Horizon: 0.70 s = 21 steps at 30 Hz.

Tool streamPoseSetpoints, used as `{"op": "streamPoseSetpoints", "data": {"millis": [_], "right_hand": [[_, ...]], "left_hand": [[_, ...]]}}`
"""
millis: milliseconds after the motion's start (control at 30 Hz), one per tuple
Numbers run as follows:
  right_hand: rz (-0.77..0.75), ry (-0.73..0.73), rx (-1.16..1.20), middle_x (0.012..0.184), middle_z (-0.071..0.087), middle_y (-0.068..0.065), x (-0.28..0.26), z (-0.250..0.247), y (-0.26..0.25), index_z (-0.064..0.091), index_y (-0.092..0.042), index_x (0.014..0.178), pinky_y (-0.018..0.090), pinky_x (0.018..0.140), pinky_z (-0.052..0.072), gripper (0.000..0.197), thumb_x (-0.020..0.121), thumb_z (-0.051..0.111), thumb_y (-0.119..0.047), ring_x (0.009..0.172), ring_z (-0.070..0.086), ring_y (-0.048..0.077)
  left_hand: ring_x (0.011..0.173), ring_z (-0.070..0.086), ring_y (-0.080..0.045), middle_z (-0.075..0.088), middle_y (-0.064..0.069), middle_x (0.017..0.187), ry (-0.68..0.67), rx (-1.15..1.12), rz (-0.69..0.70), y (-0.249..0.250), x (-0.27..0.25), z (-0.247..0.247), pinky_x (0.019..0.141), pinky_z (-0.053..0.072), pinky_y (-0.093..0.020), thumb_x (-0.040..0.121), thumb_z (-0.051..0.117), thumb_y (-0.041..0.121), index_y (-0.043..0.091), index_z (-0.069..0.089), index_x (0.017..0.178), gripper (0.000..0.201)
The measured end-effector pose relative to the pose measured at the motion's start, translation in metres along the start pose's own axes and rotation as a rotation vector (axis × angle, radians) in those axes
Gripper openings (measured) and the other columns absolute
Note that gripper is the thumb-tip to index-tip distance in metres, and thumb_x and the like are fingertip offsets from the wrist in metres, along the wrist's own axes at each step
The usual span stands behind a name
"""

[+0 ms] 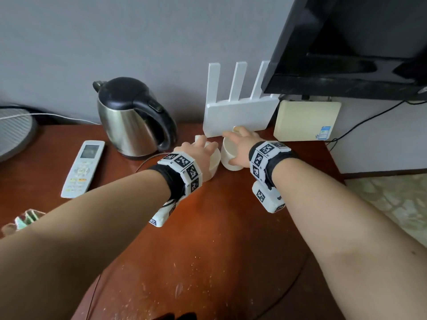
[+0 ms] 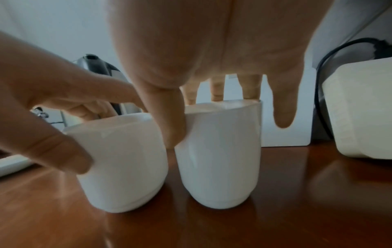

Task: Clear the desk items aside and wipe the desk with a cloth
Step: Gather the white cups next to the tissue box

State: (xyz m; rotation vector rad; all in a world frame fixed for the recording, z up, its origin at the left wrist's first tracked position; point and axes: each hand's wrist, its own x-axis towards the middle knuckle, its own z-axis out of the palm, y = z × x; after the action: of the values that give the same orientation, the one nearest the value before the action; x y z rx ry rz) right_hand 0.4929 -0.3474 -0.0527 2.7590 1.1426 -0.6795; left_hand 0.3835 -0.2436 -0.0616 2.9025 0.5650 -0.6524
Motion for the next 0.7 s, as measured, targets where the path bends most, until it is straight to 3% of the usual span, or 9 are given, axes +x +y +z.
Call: {"op": "streamPoseSetpoints", "data": {"millis": [100,233,433,567,700], "right_hand": [[-0.021,-0.027,-0.041,0.145,0.018,-0.003,-0.012,0.004,0.005,0.027,-0.038,0.137,0.039,0.086,0.041,0.07,0.08,0.065,-0.023,0.126,0.029,0.031],[-0.076,-0.016,-0.069,0.141,0.022,-0.003,-0.019,0.006,0.013,0.031,-0.037,0.133,0.035,0.076,0.038,0.067,0.079,0.066,-0.022,0.122,0.031,0.031],[-0.232,0.062,-0.087,0.139,0.026,-0.001,-0.04,-0.003,0.023,0.036,-0.036,0.132,0.035,0.081,0.045,0.067,0.076,0.069,-0.023,0.121,0.035,0.03],[-0.34,0.112,-0.079,0.141,0.024,-0.003,-0.069,-0.018,0.028,0.032,-0.036,0.135,0.033,0.072,0.039,0.071,0.075,0.068,-0.027,0.12,0.035,0.028],[-0.436,0.152,-0.023,0.142,0.026,-0.006,-0.1,-0.033,0.025,0.03,-0.036,0.137,0.036,0.083,0.043,0.078,0.071,0.073,-0.033,0.123,0.036,0.027]], "left_hand": [[0.115,0.044,-0.03,0.026,0.003,0.138,-0.033,0.036,0.021,0.006,-0.014,-0.001,0.089,0.048,-0.039,0.078,0.068,0.034,0.032,0.02,0.141,0.079],[0.119,0.04,-0.027,0.028,0.003,0.137,-0.076,0.059,0.007,0.017,-0.033,-0.001,0.091,0.049,-0.041,0.078,0.067,0.037,0.031,0.02,0.143,0.08],[0.12,0.039,-0.024,0.027,0.008,0.136,-0.036,0.019,-0.153,0.026,-0.069,0.004,0.085,0.049,-0.037,0.073,0.073,0.037,0.035,0.021,0.143,0.086],[0.121,0.04,-0.023,0.027,0.009,0.137,0.026,-0.04,-0.226,0.033,-0.099,-0.002,0.087,0.048,-0.04,0.07,0.075,0.041,0.036,0.024,0.142,0.088],[0.12,0.042,-0.022,0.029,0.009,0.138,0.143,-0.144,-0.284,0.033,-0.138,-0.006,0.091,0.048,-0.04,0.068,0.075,0.044,0.037,0.028,0.14,0.086]]}}
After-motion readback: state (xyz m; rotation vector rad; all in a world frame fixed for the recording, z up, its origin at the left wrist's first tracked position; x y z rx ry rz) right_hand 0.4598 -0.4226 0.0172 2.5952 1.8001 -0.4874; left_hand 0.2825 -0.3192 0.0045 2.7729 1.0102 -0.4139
